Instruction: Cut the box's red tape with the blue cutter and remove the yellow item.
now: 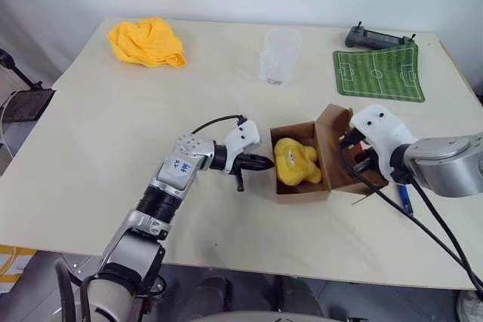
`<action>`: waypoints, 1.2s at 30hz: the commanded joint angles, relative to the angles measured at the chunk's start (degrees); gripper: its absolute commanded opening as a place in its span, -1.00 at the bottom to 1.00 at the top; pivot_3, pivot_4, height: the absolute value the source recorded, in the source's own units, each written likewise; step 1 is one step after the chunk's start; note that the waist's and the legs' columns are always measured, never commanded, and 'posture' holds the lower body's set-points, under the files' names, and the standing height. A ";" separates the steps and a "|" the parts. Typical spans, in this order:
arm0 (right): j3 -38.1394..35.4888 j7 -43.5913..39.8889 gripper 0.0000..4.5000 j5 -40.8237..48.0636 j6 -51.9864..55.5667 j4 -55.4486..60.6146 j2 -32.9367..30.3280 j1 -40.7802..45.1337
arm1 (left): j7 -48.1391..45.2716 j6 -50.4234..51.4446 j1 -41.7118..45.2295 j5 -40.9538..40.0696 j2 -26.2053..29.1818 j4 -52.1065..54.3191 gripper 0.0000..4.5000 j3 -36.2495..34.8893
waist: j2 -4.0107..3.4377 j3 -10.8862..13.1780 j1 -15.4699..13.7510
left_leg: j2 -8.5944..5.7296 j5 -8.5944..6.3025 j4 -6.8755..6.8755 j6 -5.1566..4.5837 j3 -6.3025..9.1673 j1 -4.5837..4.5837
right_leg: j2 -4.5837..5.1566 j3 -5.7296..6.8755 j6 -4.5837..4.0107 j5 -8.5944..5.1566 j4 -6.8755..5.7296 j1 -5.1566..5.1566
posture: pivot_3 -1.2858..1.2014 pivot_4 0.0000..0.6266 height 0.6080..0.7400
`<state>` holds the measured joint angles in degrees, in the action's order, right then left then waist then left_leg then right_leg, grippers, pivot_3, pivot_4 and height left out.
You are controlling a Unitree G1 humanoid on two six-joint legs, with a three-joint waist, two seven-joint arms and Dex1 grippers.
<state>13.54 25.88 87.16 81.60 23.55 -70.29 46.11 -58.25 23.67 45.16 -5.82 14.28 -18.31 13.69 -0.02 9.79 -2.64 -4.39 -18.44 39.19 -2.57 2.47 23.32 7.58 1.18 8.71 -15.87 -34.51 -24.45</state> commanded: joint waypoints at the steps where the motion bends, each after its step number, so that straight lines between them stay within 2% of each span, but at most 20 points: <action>1: -4.82 -2.83 -0.90 -1.90 -1.30 2.31 1.56 -0.83 | -0.04 1.40 1.30 -3.33 -1.07 3.92 -0.61 -1.53 | 0.00 0.00 0.00 | 0.00 0.00 0.00 0.00 0.00 0.00 | 0.00 0.00 0.00 0.00 -0.02 -0.01 | 0.03 -0.52 1.00; 4: -8.40 -4.26 -0.54 -2.06 -1.34 1.67 2.07 -1.72 | -0.21 1.64 0.81 -3.41 -0.70 4.38 -0.21 -1.74 | 0.00 0.00 0.00 | -0.01 0.00 0.00 0.00 -0.03 0.00 | 0.02 -0.01 0.00 0.00 -0.04 -0.01 | 0.03 -0.52 1.00; 12: -19.61 -10.66 0.69 -3.65 -2.28 -0.64 0.76 -8.27 | -0.93 0.84 0.55 -4.09 1.64 4.54 0.88 -2.74 | 0.00 0.00 -0.13 | -0.04 0.00 0.01 0.00 -0.04 0.00 | 0.03 0.00 0.00 0.00 -0.11 -0.02 | 0.03 -0.52 1.00; 13: -20.89 -11.21 0.87 -3.99 -2.43 -1.22 0.82 -9.06 | -1.08 0.82 0.48 -4.27 1.97 4.63 1.00 -2.79 | 0.00 0.00 -0.12 | -0.02 0.00 0.01 0.00 -0.04 -0.01 | 0.02 0.00 0.00 0.00 -0.12 -0.02 | 0.03 -0.52 1.00; 14: -21.79 -11.65 1.00 -4.25 -2.50 -1.52 0.88 -9.65 | -1.19 0.82 0.41 -4.43 2.22 4.72 1.00 -2.82 | 0.00 0.00 -0.08 | -0.02 0.00 0.01 0.00 -0.05 -0.01 | 0.02 0.00 0.00 0.00 -0.12 -0.02 | 0.03 -0.52 1.00; 22: -32.63 -15.09 1.00 -3.05 -5.14 -3.72 3.19 -15.18 | -1.25 0.16 -0.25 -4.32 5.03 4.27 1.00 -3.47 | 0.00 0.00 -0.02 | -0.02 0.00 0.03 0.00 -0.07 -0.02 | 0.01 -0.02 0.00 0.00 -0.17 -0.02 | 0.03 -0.52 1.00; 23: -34.64 -17.76 1.00 -4.79 -6.45 -2.83 3.00 -16.37 | -1.54 -1.11 -0.27 -4.07 5.90 3.71 1.00 -3.69 | 0.00 0.00 -0.02 | -0.02 0.00 0.02 0.00 -0.09 -0.02 | 0.02 -0.02 0.00 0.00 -0.18 -0.03 | 0.03 -0.52 1.00; 26: -42.09 -30.36 1.00 -13.42 -15.46 2.66 3.70 -22.13 | -4.89 -6.28 -1.08 -6.02 9.30 2.15 1.00 -6.65 | 0.00 0.00 -0.04 | -0.02 0.00 0.02 0.00 -0.08 -0.02 | -0.01 0.00 0.00 0.00 -0.22 -0.05 | 0.03 -0.52 1.00; 29: -51.50 -44.13 1.00 -18.90 -27.42 7.25 10.62 -29.88 | -9.50 -11.21 -2.92 -7.92 14.82 -0.31 1.00 -10.42 | 0.01 0.01 0.08 | -0.01 0.00 0.01 0.00 -0.10 -0.04 | -0.05 0.01 0.01 0.00 -0.25 -0.06 | 0.03 -0.52 1.00; 31: -54.98 -53.24 1.00 -22.15 -32.88 9.34 13.88 -36.14 | -11.87 -14.24 -4.62 -7.68 18.84 -1.10 1.00 -11.53 | 0.02 0.01 0.34 | 0.00 0.00 -0.01 0.01 -0.14 -0.08 | -0.07 0.01 0.01 0.00 -0.27 -0.05 | 0.03 -0.52 1.00; 34: -54.67 -71.64 1.00 -33.09 -46.69 9.96 16.22 -46.90 | -13.35 -15.72 -9.30 -10.52 23.30 -0.86 1.00 -16.04 | 0.01 0.01 0.91 | -0.04 -0.01 0.00 -0.01 -0.18 -0.16 | -0.05 -0.01 0.01 0.00 -0.46 -0.04 | 0.03 -0.52 1.00; 36: -53.45 -79.62 1.00 -37.15 -52.93 8.73 17.09 -50.85 | -13.81 -18.11 -13.26 -10.44 26.10 -0.90 1.00 -18.15 | 0.01 0.01 1.16 | -0.11 0.00 0.04 -0.07 -0.20 -0.19 | 0.00 -0.07 0.01 0.00 -0.48 -0.01 | 0.03 -0.52 1.00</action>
<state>-39.09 -46.55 53.39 35.03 31.79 -53.41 -3.76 -71.19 7.91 33.58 -15.31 38.78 -20.29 -2.18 0.00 9.80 -1.48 -4.51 -18.45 39.25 -2.66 2.24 23.09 7.58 1.05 8.72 -15.86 -35.03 -24.43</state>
